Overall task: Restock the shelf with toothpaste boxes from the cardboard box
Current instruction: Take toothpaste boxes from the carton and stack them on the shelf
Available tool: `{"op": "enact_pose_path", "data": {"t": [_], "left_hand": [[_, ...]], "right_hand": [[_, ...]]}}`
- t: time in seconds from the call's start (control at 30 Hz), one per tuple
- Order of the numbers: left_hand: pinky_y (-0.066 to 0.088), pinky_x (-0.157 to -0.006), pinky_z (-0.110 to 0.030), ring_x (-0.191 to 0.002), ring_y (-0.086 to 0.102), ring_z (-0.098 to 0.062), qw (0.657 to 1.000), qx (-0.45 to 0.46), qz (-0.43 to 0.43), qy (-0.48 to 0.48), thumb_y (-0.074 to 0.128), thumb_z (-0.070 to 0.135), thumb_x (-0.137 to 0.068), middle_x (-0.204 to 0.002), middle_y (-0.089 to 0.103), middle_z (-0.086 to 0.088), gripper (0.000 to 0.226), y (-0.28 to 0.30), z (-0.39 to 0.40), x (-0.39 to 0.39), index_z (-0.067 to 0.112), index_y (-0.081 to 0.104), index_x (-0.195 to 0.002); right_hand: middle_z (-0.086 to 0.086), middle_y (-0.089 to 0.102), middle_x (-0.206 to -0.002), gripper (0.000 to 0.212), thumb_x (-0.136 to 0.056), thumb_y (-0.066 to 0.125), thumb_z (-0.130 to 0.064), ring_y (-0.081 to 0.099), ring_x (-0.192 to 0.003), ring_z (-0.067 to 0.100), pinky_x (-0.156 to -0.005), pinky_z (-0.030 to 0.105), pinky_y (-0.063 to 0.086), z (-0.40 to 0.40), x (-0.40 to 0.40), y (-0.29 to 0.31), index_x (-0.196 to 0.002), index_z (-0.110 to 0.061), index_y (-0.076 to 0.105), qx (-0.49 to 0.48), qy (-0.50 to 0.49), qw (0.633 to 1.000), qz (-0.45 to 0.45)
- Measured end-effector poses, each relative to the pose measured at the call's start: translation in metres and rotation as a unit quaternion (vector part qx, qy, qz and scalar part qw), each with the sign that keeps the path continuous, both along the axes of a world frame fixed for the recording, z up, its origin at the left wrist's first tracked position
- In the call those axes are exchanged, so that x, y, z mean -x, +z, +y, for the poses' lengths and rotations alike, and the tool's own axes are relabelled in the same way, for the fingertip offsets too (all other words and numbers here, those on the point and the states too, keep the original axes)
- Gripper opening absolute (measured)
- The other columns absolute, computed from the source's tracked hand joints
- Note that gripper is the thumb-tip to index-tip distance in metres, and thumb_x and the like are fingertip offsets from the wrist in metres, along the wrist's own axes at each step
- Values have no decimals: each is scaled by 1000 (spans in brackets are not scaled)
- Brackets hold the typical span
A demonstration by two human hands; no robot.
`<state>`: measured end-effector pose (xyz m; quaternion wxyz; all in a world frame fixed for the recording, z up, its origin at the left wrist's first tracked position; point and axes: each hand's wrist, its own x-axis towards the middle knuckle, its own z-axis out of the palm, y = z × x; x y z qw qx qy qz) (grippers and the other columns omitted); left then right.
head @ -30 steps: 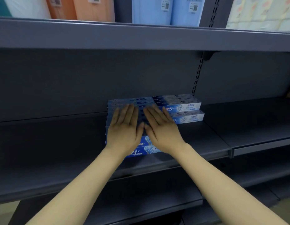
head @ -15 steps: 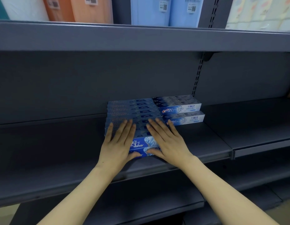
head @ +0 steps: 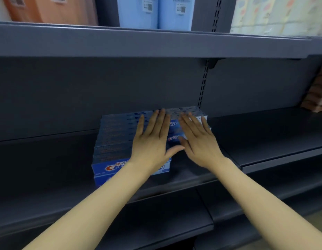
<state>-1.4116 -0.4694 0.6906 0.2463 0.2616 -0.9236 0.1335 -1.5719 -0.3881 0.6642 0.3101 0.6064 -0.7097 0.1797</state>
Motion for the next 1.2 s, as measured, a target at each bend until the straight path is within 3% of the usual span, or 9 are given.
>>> {"op": "enact_pose_path", "data": {"t": [0.07, 0.13, 0.2, 0.27, 0.33, 0.5, 0.73, 0.9, 1.2], "left_hand": [[22, -110, -51, -135, 40, -27, 1000, -2, 1, 15, 24, 69, -82, -146, 40, -15, 91, 7, 9, 24, 0, 42, -139], [1, -115, -45, -146, 12, -24, 999, -23, -30, 19, 26, 69, -85, -158, 9, -12, 93, 9, 13, 48, 3, 13, -150], [-12, -115, -42, -146, -11, -21, 994, -69, -74, 42, 35, 68, -87, -158, -14, -8, 99, 7, 13, 71, 6, -12, -149], [-11, -116, -43, -145, -15, -22, 986, -83, -118, 80, 41, 66, -87, -157, -16, -9, 104, 2, 9, 93, 5, -17, -148], [-7, -118, -44, -146, -14, -24, 978, -98, -148, 111, 43, 64, -87, -158, -14, -11, 105, -5, 0, 111, 3, -17, -148], [-2, -119, -44, -146, -7, -27, 955, -123, -207, 172, 45, 60, -89, -158, -8, -14, 101, -11, -19, 135, 2, -12, -149], [0, -119, -44, -146, -4, -30, 929, -144, -249, 232, 61, 56, -82, -157, -6, -16, 114, -15, -35, 149, 0, -15, -147], [2, -120, -40, -146, 6, -29, 940, -143, -215, 225, 64, 42, -85, -157, 4, -16, 104, -18, -40, 151, -1, -6, -149], [14, -118, -37, -142, 19, -31, 945, -136, -207, 212, 71, 37, -81, -153, 18, -20, 102, -15, -44, 152, -4, 6, -148]], "right_hand": [[11, 39, -148, 54, -95, 30, -28, 30, -140, 23, -119, 39, 6, 4, 26, 4, -142, -3, 37, -13, -6, 1000, 6], [11, 37, -149, 55, -94, 28, -26, 29, -139, 21, -119, 37, 5, 6, 50, 6, -143, -1, 35, -47, -5, 999, 1], [7, 24, -154, 63, -92, 26, -34, 17, -143, 17, -117, 31, -8, 5, 74, 7, -147, -3, 24, -101, 1, 995, 1], [2, 3, -159, 72, -93, 27, -45, -1, -145, 12, -115, 27, -19, 1, 96, 5, -151, -9, 4, -161, 5, 987, 3], [0, -9, -159, 80, -95, 38, -47, -12, -145, 11, -114, 30, -20, -6, 111, 1, -151, -12, -7, -213, 4, 977, -3], [3, -11, -159, 87, -95, 44, -49, -10, -147, 17, -113, 34, -16, -23, 128, -7, -151, -10, -10, -236, -6, 972, -7], [5, -11, -159, 98, -89, 57, -45, -11, -147, 18, -118, 36, -10, -44, 143, -8, -150, -8, -11, -249, -10, 967, -48], [6, -7, -160, 105, -84, 63, -47, -7, -147, 20, -119, 34, -6, -55, 151, -4, -150, -7, -8, -280, 20, 957, -73], [10, -9, -159, 106, -85, 64, -43, -8, -147, 24, -119, 34, -6, -60, 147, 1, -150, -5, -10, -304, 19, 950, -75]]}}
